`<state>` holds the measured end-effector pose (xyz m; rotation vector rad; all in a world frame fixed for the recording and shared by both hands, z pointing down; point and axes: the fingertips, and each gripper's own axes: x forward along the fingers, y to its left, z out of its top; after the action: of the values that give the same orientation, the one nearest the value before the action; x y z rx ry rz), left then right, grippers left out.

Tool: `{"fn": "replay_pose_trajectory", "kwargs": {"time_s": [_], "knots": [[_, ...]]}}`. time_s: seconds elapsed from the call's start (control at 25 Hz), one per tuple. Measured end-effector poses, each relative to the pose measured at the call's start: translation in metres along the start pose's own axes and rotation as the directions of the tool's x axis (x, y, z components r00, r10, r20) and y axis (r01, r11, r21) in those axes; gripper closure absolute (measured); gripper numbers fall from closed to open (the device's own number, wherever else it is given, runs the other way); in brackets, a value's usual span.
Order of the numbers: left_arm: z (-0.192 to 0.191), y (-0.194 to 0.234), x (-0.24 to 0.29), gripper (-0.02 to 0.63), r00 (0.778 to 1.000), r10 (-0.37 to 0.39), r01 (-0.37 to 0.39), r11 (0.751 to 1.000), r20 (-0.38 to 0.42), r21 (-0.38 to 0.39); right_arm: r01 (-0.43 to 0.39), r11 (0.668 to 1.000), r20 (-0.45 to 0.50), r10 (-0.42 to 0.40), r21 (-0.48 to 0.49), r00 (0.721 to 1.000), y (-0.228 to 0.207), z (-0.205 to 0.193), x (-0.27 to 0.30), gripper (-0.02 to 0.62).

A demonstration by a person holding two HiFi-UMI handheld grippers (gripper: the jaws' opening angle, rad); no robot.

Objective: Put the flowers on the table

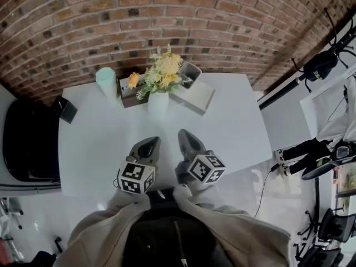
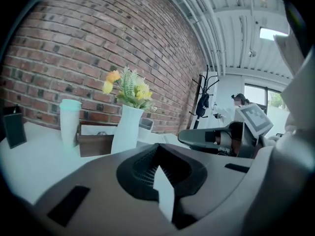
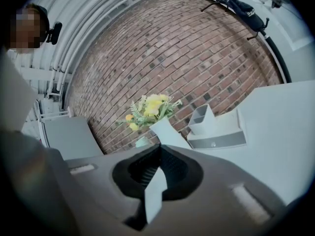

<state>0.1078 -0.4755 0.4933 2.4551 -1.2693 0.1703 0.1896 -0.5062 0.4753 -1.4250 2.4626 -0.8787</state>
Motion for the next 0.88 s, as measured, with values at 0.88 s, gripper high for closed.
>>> {"fn": "replay_pose_trajectory", "kwargs": {"time_s": [0.88], "knots": [[-0.041,0.013,-0.062,0.604,0.995,-0.093,0.091,0.993,-0.02,-0.073,-0.047,0.989,-0.05,0.04,-0.14,0.998,0.08,-0.071,-0.019,0.597]]}}
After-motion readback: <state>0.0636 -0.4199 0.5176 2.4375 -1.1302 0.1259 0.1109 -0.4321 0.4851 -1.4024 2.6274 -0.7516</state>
